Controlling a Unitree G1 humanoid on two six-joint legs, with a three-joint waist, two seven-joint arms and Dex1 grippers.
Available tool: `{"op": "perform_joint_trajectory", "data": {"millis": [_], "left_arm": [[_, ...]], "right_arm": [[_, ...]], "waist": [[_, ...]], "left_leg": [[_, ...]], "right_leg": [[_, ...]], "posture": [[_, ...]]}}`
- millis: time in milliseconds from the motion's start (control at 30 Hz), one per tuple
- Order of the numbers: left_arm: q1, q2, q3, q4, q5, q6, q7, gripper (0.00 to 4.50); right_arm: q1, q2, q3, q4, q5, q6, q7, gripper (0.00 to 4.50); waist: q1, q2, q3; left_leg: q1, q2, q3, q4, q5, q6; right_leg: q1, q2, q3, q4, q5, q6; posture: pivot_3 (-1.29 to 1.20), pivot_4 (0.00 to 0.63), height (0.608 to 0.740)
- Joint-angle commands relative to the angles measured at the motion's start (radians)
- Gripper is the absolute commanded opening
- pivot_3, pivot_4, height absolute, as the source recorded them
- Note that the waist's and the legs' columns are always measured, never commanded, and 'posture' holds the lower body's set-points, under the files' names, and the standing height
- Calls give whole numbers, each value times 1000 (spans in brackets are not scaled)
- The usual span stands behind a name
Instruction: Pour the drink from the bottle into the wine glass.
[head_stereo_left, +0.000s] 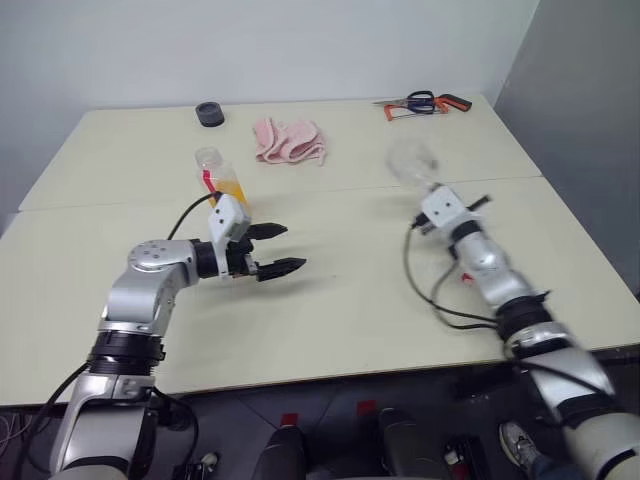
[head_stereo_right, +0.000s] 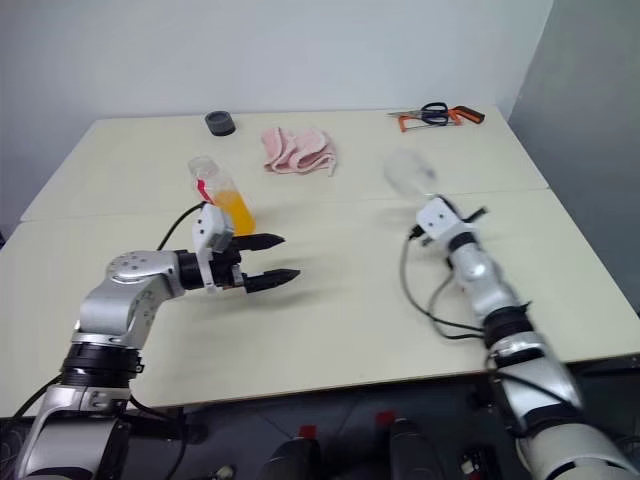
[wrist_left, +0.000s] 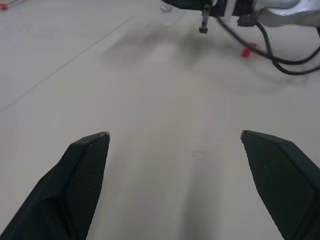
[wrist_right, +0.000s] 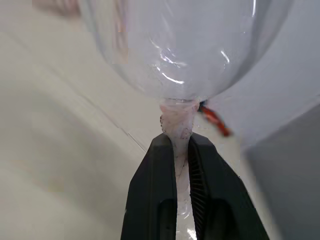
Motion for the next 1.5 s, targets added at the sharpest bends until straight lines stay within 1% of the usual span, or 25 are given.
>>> {"op": "perform_joint_trajectory", "data": {"millis": [33, 100, 167, 333, 467, 600, 767, 900, 1100, 1167, 1233, 1500], "left_arm": [[7, 30, 38, -58, -33, 24, -7, 4500], [11, 47, 50, -77, -39, 40, 0, 4500], [11, 60, 57, -87, -42, 50, 7, 4500], [4, 76, 71, -115, -41, 65, 23, 4500], [-12, 82, 76, -122, -44, 73, 30, 4500], [-34, 81, 74, -144, -59, 93, 25, 4500], [-74, 85, 53, -146, -57, 79, 1, 4500], [-115, 66, 52, -131, -46, 50, 17, 4500], [-123, 54, 50, -140, -52, 41, 20, 4500], [-123, 51, 54, -140, -53, 37, 26, 4500], [-123, 48, 58, -141, -57, 37, 32, 4500], [-143, 41, 62, -116, -53, 19, 42, 4500]], "right_arm": [[-32, 82, -89, -25, 157, 14, 79, 73], [-63, 155, -106, 49, 190, -9, 91, 73], [-90, 196, -115, 121, 193, -37, 86, 73], [-109, 242, -123, 259, 181, -104, 87, 73], [-95, 250, -122, 295, 168, -147, 90, 73], [-66, 258, -139, 294, 200, -172, 171, 73], [-54, 260, -141, 299, 185, -185, 181, 73], [-53, 262, -146, 298, 185, -185, 186, 73], [-52, 267, -155, 292, 192, -179, 194, 73], [-50, 268, -158, 290, 195, -176, 199, 795], [-49, 268, -163, 286, 198, -172, 207, 1404], [-43, 273, -175, 266, 204, -167, 218, 4238]], "waist": [[5, 0, 0], [15, 0, 0], [22, 0, 0], [26, 0, 0], [24, 0, 0], [24, 0, 0], [23, 0, 0], [23, 0, 0], [22, 0, 0], [22, 0, 0], [22, 0, 0], [23, 0, 0]], "left_leg": [[-1, 0, 0, 0, 0, 0], [-1, 0, 0, 0, 0, 0], [-1, -1, 0, 1, 0, 0], [-1, -1, -1, 0, 0, 0], [1, 1, 0, -1, 0, 0], [1, 2, 1, -1, 0, 0], [1, 2, 1, -1, 0, 0], [2, 3, 3, -1, 0, 0], [2, 5, 7, -1, 0, 0], [2, 6, 7, -1, 0, 0], [2, 6, 8, -1, 0, 0], [2, 6, 8, -1, -1, 0]], "right_leg": [[0, 0, 0, 0, 0, 0], [0, 0, 0, 0, 0, 0], [0, 0, 0, 0, 0, 0], [0, 0, -1, 0, 0, 0], [0, 2, 1, 0, 0, 0], [0, 3, 1, 0, 0, 0], [0, 3, 1, 0, 0, 0], [0, 4, 2, 0, 0, 0], [0, 4, 3, 0, 0, 0], [0, 5, 3, 0, 0, 0], [0, 5, 3, 0, 0, 0], [0, 5, 3, 0, 0, 0]], "posture": [[0, 150, 740], [0, 150, 740], [0, 150, 740], [0, 150, 740], [0, 150, 740], [0, 150, 740], [0, 150, 740], [0, 150, 740], [0, 150, 740], [0, 150, 740], [0, 150, 740], [0, 150, 740]]}}
